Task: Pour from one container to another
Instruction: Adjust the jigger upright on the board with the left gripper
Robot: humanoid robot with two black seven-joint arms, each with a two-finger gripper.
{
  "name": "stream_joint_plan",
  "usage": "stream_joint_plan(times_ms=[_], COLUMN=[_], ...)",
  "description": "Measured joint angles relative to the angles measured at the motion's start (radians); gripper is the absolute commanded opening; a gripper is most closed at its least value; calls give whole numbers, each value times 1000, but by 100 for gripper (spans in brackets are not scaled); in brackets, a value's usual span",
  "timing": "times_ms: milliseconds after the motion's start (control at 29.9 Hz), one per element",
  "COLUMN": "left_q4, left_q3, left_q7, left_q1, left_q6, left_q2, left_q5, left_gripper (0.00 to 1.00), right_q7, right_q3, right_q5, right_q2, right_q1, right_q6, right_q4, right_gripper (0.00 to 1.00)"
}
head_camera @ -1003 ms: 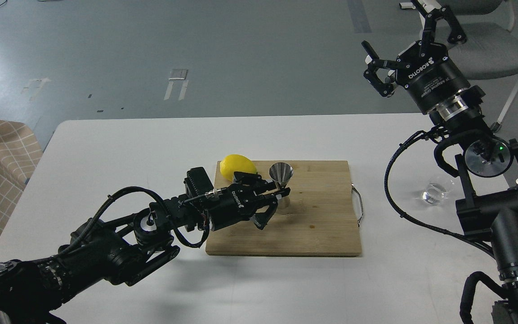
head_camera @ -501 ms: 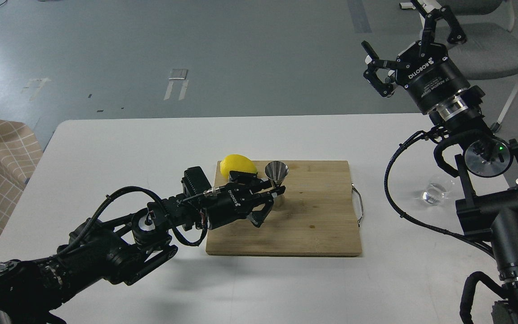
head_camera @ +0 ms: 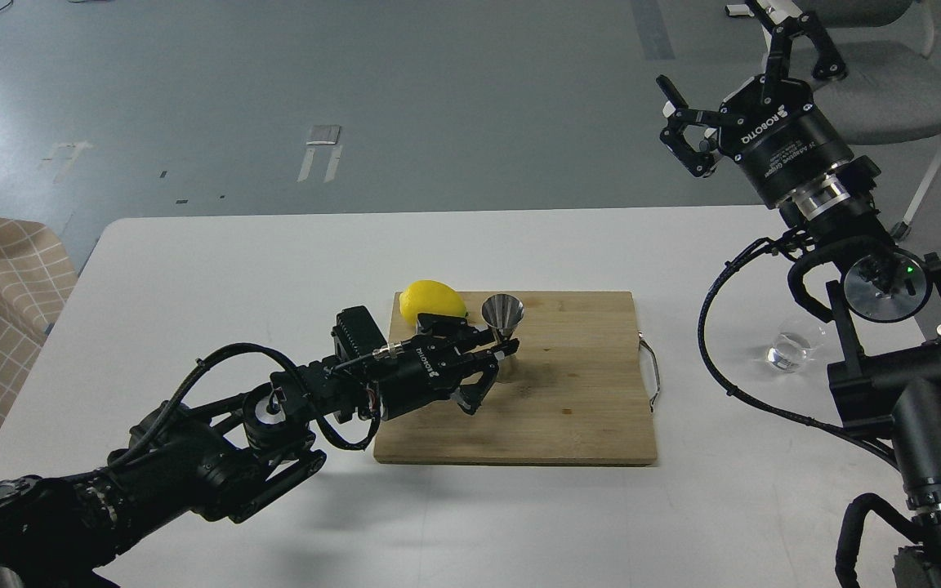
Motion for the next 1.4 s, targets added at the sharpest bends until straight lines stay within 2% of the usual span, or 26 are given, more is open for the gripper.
stream_joint_plan(times_ms=[201, 267, 368, 769, 802, 902, 969, 1036, 1404], left_q4=[0, -1, -1, -2, -2, -2, -4, -6, -12], left_q3=[0, 0, 1, 3, 3, 7, 12, 16, 20], left_q7=[0, 0, -1, -2, -2, -2, -3, -5, -10], left_q1=[2, 3, 3, 5, 5, 5, 5, 5, 11], left_q6=[1, 4, 16, 27, 27, 28, 31, 37, 55], left_q2=[0, 0, -1, -1, -1, -1, 0, 2, 1], left_q5=[0, 0, 0, 0, 0, 0, 0, 0, 0], left_gripper=[19, 28, 31, 32, 33, 46, 49, 55, 69], right_q7=[0, 0, 0, -1, -1, 0, 0, 0, 0], right_q3=[0, 0, 0, 0, 0, 0, 0, 0, 0], right_q5=[0, 0, 0, 0, 0, 0, 0, 0, 0], right_q2=[0, 0, 0, 0, 0, 0, 0, 0, 0], right_q1=[0, 0, 0, 0, 0, 0, 0, 0, 0], right_q6=[0, 0, 0, 0, 0, 0, 0, 0, 0], right_q4=[0, 0, 0, 0, 0, 0, 0, 0, 0], right_gripper=[100, 100, 100, 100, 100, 100, 100, 100, 100])
